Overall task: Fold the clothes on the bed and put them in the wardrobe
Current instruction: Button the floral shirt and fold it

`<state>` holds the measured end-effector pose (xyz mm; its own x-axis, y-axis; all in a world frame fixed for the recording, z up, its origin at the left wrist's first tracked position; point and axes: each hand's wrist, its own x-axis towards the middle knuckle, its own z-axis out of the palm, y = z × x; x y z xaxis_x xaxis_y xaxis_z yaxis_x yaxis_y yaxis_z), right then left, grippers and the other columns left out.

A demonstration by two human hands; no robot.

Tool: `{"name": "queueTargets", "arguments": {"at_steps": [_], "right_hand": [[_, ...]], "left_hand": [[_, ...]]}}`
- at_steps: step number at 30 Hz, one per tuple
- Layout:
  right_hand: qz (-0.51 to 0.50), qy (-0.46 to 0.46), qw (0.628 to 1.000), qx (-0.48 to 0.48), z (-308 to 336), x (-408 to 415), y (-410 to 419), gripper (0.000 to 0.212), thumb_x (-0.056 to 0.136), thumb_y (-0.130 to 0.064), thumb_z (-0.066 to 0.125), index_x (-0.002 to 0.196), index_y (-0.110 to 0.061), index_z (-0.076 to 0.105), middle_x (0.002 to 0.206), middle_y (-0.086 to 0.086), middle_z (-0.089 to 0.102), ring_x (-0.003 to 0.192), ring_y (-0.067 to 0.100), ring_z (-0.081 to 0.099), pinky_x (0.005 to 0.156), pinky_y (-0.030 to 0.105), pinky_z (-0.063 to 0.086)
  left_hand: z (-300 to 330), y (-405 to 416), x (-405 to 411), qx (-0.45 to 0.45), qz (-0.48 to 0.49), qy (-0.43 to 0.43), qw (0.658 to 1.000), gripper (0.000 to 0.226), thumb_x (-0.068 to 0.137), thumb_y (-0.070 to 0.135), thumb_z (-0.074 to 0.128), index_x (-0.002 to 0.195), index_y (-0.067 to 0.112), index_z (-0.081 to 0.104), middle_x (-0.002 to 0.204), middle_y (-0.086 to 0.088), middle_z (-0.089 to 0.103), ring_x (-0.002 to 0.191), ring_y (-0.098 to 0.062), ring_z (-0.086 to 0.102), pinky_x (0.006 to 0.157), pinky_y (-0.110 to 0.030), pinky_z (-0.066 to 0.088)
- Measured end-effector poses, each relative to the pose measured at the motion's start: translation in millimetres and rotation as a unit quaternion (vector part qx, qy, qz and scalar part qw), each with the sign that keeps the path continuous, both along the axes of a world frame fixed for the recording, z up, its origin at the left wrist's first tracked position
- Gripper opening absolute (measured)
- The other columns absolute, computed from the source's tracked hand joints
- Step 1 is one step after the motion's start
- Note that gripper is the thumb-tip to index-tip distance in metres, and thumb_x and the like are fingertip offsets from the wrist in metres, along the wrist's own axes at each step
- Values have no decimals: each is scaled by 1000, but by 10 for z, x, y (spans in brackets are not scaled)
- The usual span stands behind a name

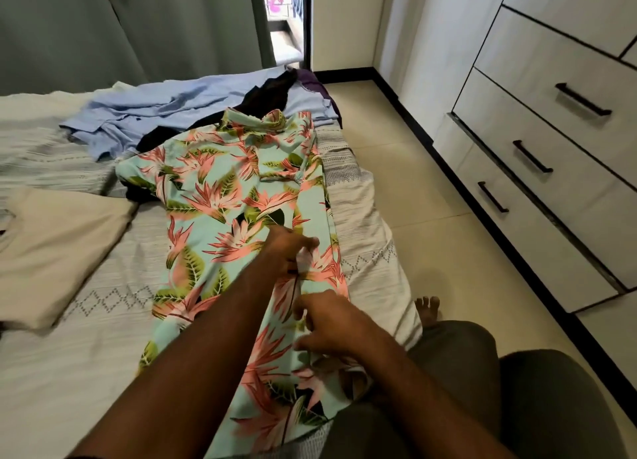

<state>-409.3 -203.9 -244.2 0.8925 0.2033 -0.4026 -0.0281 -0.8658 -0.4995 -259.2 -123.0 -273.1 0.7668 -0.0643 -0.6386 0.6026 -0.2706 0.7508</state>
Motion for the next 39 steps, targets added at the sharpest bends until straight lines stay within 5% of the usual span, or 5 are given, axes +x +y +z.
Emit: {"name": "queueTargets", "arguments": {"at_steps": [12, 19, 24, 31, 39], "right_hand": [[-57, -60, 993, -89, 65, 832, -262, 17, 82, -29, 78, 91, -24, 66, 97, 3, 68, 84, 21, 66, 77, 37, 59], [-10, -128, 986, -103, 82, 1782, 112, 17, 82, -23, 70, 99, -25, 67, 102, 3, 70, 89, 24, 66, 77, 38, 58], [50, -175, 981, -69, 99, 2466, 838, 31, 88, -10, 61, 114, -24, 70, 111, 6, 71, 95, 24, 67, 80, 34, 57], [101, -207, 973, 4, 32, 3264, 2076, 48, 93, -19, 59, 139, -11, 49, 129, 19, 61, 116, 37, 59, 93, 40, 50], [116, -232, 963, -78, -362, 3706, 2854, 101, 91, -20, 66, 161, -19, -7, 164, 14, 18, 145, 34, 34, 102, 54, 46]], "left_hand": [[65, 748, -100, 26, -75, -38, 996, 21, 86, 2, 76, 95, -7, 59, 78, -25, 71, 52, -24, 69, 44, -31, 56], [-35, 2149, 414, 286, 78, -224, 928, 42, 70, 43, 89, 80, 13, 62, 77, -7, 69, 77, -27, 67, 71, -37, 53], [-128, 2706, 608, 94, 101, -164, 977, 38, 81, 33, 84, 85, -2, 68, 66, -16, 70, 46, -18, 59, 40, -21, 40], [-400, 2780, 614, -79, 124, -178, 973, 9, 96, -2, 60, 91, -6, 66, 72, -25, 63, 45, -23, 57, 42, -23, 44], [-609, 2730, 705, -138, 203, -126, 961, 27, 103, 16, 53, 98, -9, 61, 65, -23, 57, 46, -23, 49, 44, -24, 35]]}}
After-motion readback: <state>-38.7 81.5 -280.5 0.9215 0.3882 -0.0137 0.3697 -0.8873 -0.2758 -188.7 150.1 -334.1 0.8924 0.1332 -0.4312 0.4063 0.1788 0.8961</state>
